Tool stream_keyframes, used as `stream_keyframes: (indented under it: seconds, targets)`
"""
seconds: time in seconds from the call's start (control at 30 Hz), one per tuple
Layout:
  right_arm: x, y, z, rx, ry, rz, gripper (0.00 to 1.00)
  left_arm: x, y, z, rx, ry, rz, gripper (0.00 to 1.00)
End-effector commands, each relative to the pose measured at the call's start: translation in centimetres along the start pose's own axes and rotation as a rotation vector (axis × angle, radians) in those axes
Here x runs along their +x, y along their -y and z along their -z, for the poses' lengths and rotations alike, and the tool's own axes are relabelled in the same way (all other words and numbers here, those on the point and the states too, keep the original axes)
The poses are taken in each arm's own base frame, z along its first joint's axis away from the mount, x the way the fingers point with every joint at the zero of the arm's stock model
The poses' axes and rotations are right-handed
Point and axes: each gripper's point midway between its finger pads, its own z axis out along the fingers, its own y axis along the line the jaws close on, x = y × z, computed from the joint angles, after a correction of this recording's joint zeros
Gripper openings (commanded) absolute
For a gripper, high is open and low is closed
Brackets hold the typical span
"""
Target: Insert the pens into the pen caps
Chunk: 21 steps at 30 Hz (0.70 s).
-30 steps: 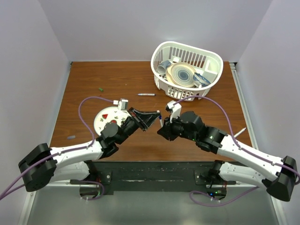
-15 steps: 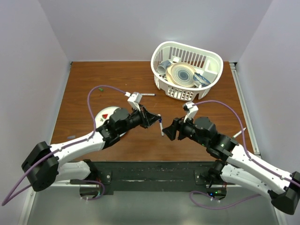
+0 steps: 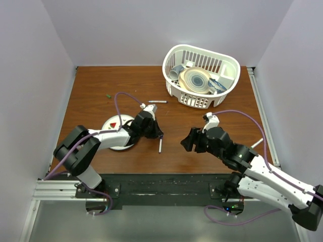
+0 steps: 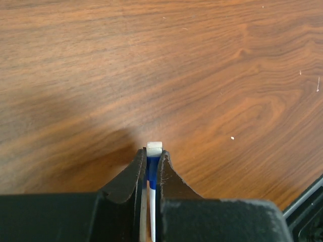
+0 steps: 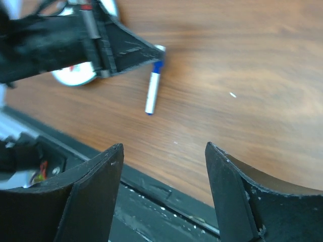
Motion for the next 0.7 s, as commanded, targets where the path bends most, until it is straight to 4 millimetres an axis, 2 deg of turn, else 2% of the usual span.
stream_keyframes:
  seconds: [0.0,0.03,0.07,0.1,0.13,0.17,0.27,0.3,0.33,0.37,0.4,0.47,0.5,0.53,0.57,0.6,0.63,0.67]
  targets:
    - [-2.6,1.6,0.6,0.187,0.062,-0.113,0.71,-0.9,-0.1,-0.6,-0.028,-0.001,-0.006,0.13]
    - [-3.2,2.4,0.7,0.244,0.093,-0.122,0.71,-0.8,-0.3,-0.5,-0.033,-0.006,0.0,0.19]
    - [-3.0,3.5,0.8,0.314,0.084,-0.115,0.72,-1.0,0.0,-0.3,-0.03,-0.001,0.001,0.29]
    - [-3.8,3.7,1.0,0.34,0.114,-0.127,0.72,-1.0,0.0,0.0,-0.031,-0.002,0.0,0.34]
    - [-4.6,5.1,1.4,0.415,0.163,-0.114,0.72,-1.5,0.1,0.3,-0.034,0.01,0.001,0.38]
    - [-5.0,5.6,1.4,0.452,0.181,-0.114,0.72,-2.2,0.6,0.9,-0.024,0.029,-0.004,0.46]
    - [-6.9,7.9,1.8,0.572,0.239,-0.119,0.71,-4.2,1.9,2.7,-0.007,0.075,-0.04,0.59]
    - [-8.0,9.7,2.0,0.629,0.252,-0.142,0.7,-4.8,2.4,3.3,-0.001,0.08,-0.052,0.63]
    - [-8.6,10.6,1.9,0.651,0.259,-0.161,0.7,-5.3,2.7,4.4,0.004,0.089,-0.082,0.7]
    - [-8.6,11.3,1.7,0.66,0.243,-0.185,0.68,-5.7,3.0,5.0,0.008,0.099,-0.101,0.73]
    - [-9.2,13.8,2.0,0.734,0.247,-0.21,0.67,-6.3,2.9,5.7,-0.012,0.112,-0.117,0.76]
    - [-9.7,16.1,2.3,0.802,0.264,-0.235,0.66,-7.8,3.1,7.7,-0.026,0.161,-0.163,0.86]
    - [-9.9,18.4,2.7,0.884,0.263,-0.252,0.65,-8.1,2.9,8.5,-0.043,0.166,-0.178,0.89]
    - [-10.0,19.5,2.9,0.929,0.267,-0.26,0.65,-9.1,3.1,10.1,-0.046,0.212,-0.214,1.0]
    - [-10.1,20.7,3.2,0.971,0.266,-0.26,0.65,-9.6,2.9,10.9,-0.056,0.234,-0.226,1.0]
    - [-9.8,22.9,3.7,1.053,0.252,-0.282,0.64,-9.7,2.7,11.7,-0.071,0.244,-0.236,1.0]
    - [-9.7,23.9,3.9,1.088,0.246,-0.289,0.64,-10.4,3.1,13.3,-0.061,0.287,-0.245,1.0]
    - [-9.5,24.9,4.2,1.125,0.239,-0.298,0.64,-10.7,3.3,14.0,-0.05,0.301,-0.254,1.0]
